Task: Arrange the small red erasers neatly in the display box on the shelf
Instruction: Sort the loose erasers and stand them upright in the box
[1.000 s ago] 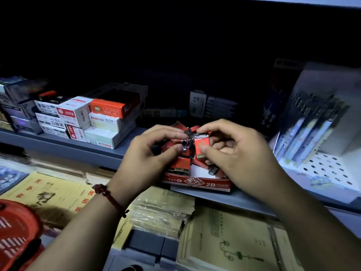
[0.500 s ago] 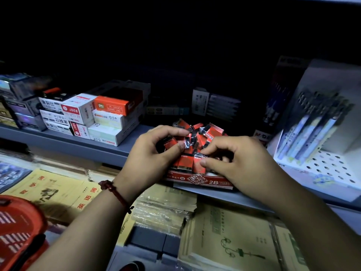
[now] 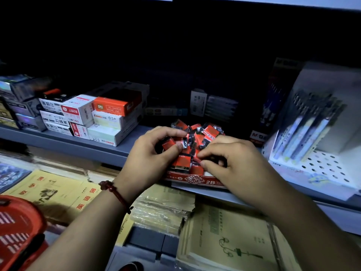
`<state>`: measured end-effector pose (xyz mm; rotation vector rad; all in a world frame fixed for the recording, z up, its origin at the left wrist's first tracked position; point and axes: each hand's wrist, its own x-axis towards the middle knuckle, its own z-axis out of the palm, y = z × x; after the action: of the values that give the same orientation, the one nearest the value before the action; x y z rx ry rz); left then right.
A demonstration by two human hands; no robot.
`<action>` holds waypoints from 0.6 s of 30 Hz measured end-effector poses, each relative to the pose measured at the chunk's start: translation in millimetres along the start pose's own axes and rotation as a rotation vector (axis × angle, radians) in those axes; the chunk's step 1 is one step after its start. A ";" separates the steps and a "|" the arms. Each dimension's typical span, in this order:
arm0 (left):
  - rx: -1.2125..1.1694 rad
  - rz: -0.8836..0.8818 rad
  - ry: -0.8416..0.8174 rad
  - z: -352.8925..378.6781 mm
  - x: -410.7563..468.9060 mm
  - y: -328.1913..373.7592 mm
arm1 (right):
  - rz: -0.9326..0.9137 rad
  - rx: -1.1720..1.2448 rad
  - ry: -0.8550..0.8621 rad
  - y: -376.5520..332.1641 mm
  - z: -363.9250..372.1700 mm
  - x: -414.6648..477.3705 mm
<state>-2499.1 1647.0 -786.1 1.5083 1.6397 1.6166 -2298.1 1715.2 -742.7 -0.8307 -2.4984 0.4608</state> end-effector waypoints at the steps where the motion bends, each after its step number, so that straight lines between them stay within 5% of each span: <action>1: -0.002 0.002 0.006 0.4 0.1 -0.2 | -0.001 -0.022 0.022 -1.2 1.1 1.0; 10: 0.012 0.021 0.012 1.1 0.3 -3.1 | -0.023 -0.282 -0.111 -20.4 5.7 10.8; 18: 0.031 0.047 0.012 1.1 1.2 -1.8 | -0.039 -0.266 -0.124 -17.7 6.1 10.0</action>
<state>-2499.4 1649.0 -787.5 1.5665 1.6542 1.6356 -2316.7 1707.1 -736.7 -0.8739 -2.7254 0.1718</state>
